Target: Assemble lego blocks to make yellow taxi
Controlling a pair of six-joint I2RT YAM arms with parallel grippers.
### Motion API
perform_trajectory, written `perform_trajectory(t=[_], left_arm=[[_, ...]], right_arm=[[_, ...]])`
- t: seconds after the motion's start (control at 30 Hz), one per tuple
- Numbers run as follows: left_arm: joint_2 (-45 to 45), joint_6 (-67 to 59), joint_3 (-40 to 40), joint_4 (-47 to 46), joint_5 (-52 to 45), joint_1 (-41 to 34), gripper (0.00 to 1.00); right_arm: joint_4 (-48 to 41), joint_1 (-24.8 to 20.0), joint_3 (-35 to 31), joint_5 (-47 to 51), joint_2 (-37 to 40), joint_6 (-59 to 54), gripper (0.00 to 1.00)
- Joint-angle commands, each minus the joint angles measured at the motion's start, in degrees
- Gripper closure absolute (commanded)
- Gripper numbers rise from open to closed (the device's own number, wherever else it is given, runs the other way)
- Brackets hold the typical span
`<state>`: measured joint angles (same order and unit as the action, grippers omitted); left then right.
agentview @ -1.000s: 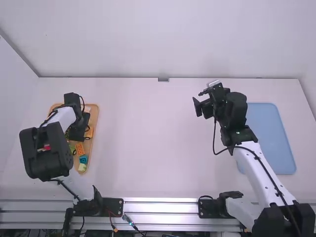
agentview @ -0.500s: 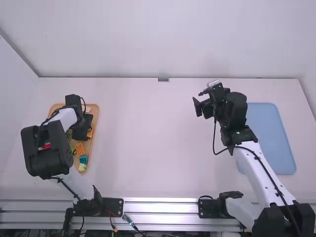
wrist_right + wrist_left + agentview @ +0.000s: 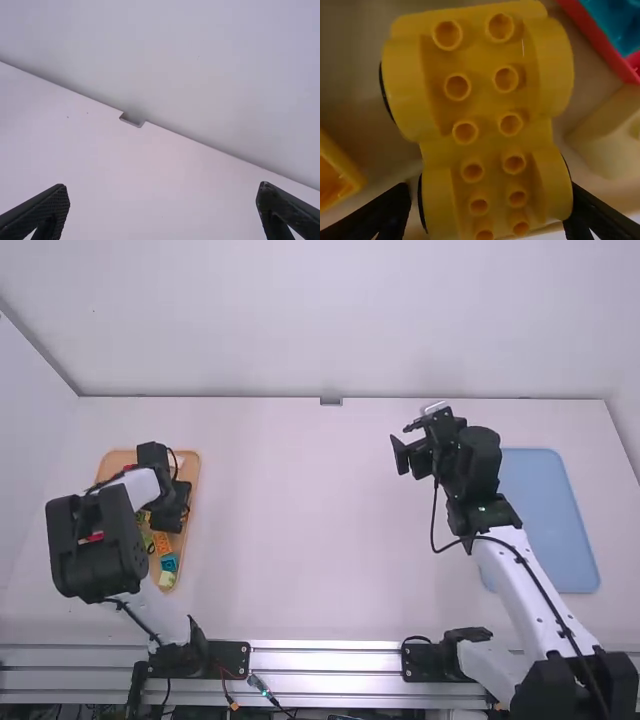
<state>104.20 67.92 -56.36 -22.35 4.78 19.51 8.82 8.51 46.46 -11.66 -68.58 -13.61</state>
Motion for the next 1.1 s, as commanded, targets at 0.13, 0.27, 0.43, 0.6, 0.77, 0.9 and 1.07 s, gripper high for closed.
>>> perform_trajectory(t=[0.13, 0.27, 0.43, 0.6, 0.77, 0.9, 1.07], left_arm=[[0.6, -1.0, 0.9, 1.0, 2.6, 0.3, 0.28], [0.6, -1.8, 0.5, 0.2, 2.8, 0.5, 0.30], [0.6, -1.8, 1.0, 0.2, 3.6, 0.5, 0.44], [0.6, -3.0, 1.4, 0.4, 4.1, 0.5, 0.45], [0.4, -6.9, -0.6, -0.3, 3.6, 0.3, 0.50], [-0.6, -8.4, -4.5, -5.2, 3.4, 0.1, 0.57], [-1.7, -15.1, -10.0, -10.6, 0.1, -0.7, 0.58]], right_arm=[[0.1, 0.2, 2.3, -0.3, -0.4, 1.8, 0.01], [0.2, 0.2, 2.3, -0.3, -0.4, 1.8, 0.01], [0.1, 0.2, 2.3, -0.3, -0.4, 1.8, 0.01], [0.1, 0.2, 2.3, -0.3, -0.4, 1.8, 0.01], [-0.3, 0.2, 2.3, -0.3, -0.4, 1.8, 0.01], [-0.3, 0.2, 2.3, -0.3, -0.4, 1.8, 0.01], [-0.1, 1.2, 2.3, -0.3, -0.4, 1.8, 0.01]])
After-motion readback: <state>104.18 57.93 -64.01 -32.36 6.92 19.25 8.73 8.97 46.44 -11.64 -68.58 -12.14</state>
